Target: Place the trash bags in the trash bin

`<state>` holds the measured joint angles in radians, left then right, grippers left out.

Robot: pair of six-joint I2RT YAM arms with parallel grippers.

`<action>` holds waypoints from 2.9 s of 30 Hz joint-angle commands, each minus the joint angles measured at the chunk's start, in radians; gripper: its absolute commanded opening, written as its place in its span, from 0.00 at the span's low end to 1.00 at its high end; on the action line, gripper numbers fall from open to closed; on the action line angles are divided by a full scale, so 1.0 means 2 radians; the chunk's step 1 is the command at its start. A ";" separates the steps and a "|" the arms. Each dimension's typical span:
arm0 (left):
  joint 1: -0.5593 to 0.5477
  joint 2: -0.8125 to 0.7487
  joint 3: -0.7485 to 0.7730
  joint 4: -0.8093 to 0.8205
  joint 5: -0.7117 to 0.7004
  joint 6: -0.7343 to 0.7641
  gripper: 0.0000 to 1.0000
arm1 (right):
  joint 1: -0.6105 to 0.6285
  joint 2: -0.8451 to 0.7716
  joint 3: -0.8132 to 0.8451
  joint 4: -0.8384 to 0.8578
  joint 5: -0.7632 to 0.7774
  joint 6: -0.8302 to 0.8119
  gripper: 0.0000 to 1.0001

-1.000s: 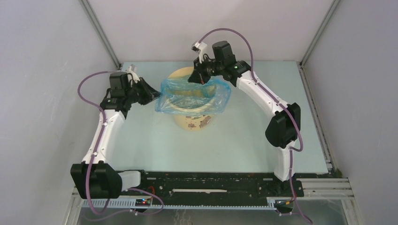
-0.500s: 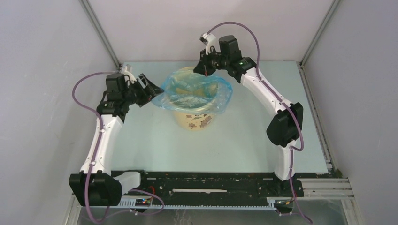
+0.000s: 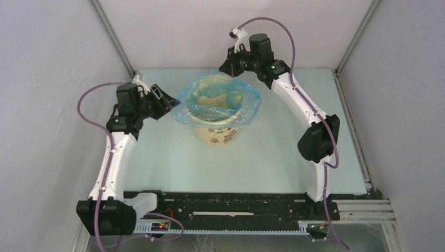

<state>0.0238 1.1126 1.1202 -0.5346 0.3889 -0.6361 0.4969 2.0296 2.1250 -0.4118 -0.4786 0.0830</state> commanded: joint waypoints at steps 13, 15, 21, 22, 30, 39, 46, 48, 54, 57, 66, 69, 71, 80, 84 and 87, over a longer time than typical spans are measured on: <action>0.003 0.079 0.057 0.011 -0.026 0.027 0.21 | -0.018 0.054 0.050 0.036 0.025 0.010 0.00; 0.004 0.087 0.061 0.011 -0.027 0.027 0.21 | -0.022 0.059 0.051 0.041 0.026 0.015 0.00; 0.006 0.105 0.071 0.022 -0.026 0.025 0.24 | -0.028 0.074 0.066 0.048 0.025 0.023 0.00; 0.007 0.110 0.074 0.023 -0.025 0.024 0.25 | -0.028 0.079 0.072 0.047 0.023 0.023 0.00; 0.015 0.142 0.101 0.029 -0.034 0.014 0.14 | -0.032 0.100 0.086 0.055 0.021 0.033 0.00; 0.019 0.206 0.098 0.031 0.013 -0.013 0.10 | -0.040 0.113 0.080 0.046 0.023 0.039 0.00; 0.019 0.183 0.046 0.038 0.039 -0.020 0.11 | -0.047 0.083 0.023 0.042 0.020 0.055 0.00; 0.018 0.175 0.029 0.040 0.056 -0.027 0.12 | -0.050 0.074 0.018 0.029 0.018 0.070 0.00; 0.012 0.144 -0.019 0.038 0.066 -0.038 0.15 | -0.054 0.046 0.030 -0.049 0.046 0.109 0.19; 0.008 0.138 -0.028 0.037 0.069 -0.042 0.15 | -0.058 0.042 0.079 -0.111 0.072 0.131 0.41; 0.005 0.126 -0.027 0.020 0.070 -0.039 0.19 | -0.124 -0.075 -0.020 -0.207 -0.016 0.262 0.77; 0.005 0.129 -0.023 0.012 0.071 -0.036 0.20 | -0.139 -0.156 -0.147 -0.152 -0.078 0.264 0.78; 0.005 0.132 -0.022 0.008 0.073 -0.036 0.21 | -0.148 -0.206 -0.223 -0.109 -0.130 0.270 0.78; 0.005 0.131 -0.015 -0.009 0.067 -0.027 0.21 | -0.134 -0.242 -0.366 0.037 -0.210 0.333 0.70; 0.005 0.129 -0.015 -0.009 0.068 -0.029 0.21 | -0.125 -0.218 -0.367 0.056 -0.211 0.340 0.65; 0.005 0.127 -0.015 -0.007 0.064 -0.031 0.21 | -0.130 -0.208 -0.371 0.067 -0.208 0.345 0.58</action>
<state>0.0383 1.4002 1.0733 -0.5449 0.5087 -0.7074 0.2386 1.5974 1.3861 -0.3798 -0.8585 0.7368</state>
